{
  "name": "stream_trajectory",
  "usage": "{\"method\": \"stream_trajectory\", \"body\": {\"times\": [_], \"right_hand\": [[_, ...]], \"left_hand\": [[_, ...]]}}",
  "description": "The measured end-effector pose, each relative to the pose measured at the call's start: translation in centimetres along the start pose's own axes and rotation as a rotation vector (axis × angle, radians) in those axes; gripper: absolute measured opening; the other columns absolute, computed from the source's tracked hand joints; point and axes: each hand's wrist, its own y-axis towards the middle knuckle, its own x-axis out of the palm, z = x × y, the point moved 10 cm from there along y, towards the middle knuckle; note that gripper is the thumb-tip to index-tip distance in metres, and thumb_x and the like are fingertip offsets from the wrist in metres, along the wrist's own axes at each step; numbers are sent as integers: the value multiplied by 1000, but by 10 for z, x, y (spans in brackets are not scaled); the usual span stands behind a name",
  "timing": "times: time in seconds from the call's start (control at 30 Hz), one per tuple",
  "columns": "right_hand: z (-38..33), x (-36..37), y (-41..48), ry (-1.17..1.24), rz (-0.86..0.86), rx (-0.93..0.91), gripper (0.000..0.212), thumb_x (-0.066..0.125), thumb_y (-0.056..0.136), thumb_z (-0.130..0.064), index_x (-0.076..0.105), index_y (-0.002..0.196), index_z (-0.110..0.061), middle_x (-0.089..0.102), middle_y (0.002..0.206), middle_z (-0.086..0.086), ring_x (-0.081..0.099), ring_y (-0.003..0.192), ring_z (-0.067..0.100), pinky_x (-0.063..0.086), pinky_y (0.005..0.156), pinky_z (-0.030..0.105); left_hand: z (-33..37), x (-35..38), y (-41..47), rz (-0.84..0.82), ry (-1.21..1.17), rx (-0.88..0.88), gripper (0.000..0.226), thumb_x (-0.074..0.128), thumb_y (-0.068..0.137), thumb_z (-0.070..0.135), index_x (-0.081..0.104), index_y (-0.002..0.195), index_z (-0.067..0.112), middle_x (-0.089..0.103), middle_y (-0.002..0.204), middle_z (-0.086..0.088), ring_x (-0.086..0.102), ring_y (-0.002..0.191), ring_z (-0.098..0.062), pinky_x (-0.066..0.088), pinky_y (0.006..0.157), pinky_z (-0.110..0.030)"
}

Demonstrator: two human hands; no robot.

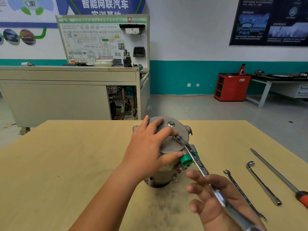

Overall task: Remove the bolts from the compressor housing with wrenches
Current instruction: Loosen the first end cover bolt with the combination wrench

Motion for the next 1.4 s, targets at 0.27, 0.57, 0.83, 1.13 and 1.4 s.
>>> {"method": "stream_trajectory", "body": {"times": [0.27,0.57,0.83,1.13,1.4], "right_hand": [[-46,-41,26,-583,231,-337,31,44,87,-18,63,63,-25,61,67,-9,52,58,5,41,53,13],[-20,-70,139,-410,275,195,33,28,97,-23,44,70,-14,41,44,-5,34,35,6,24,38,17],[-68,-51,80,-171,328,-74,27,43,92,-25,66,80,-20,64,70,-2,62,63,4,38,46,12],[-19,32,-13,-705,39,-246,26,68,58,-11,53,51,-31,57,70,-12,52,59,4,37,54,14],[14,73,-35,-1092,-105,-256,21,61,63,-39,45,61,-26,50,83,-17,52,66,8,39,62,18]], "left_hand": [[-4,-7,-4,42,-91,0,51,62,75,64,58,117,36,34,150,2,15,146,-25,21,112,-40],[-3,-16,-5,70,-125,37,49,74,70,55,59,106,26,45,135,6,21,133,-9,23,110,-33],[-2,-17,-9,78,-103,17,49,73,72,53,58,107,22,45,134,4,24,132,-11,20,110,-27],[5,-19,-2,100,54,-64,58,48,71,72,52,97,20,38,100,8,38,101,-16,31,84,-28],[12,-10,1,114,66,-42,49,56,80,62,51,97,16,45,103,1,40,114,-25,28,98,-33]]}}
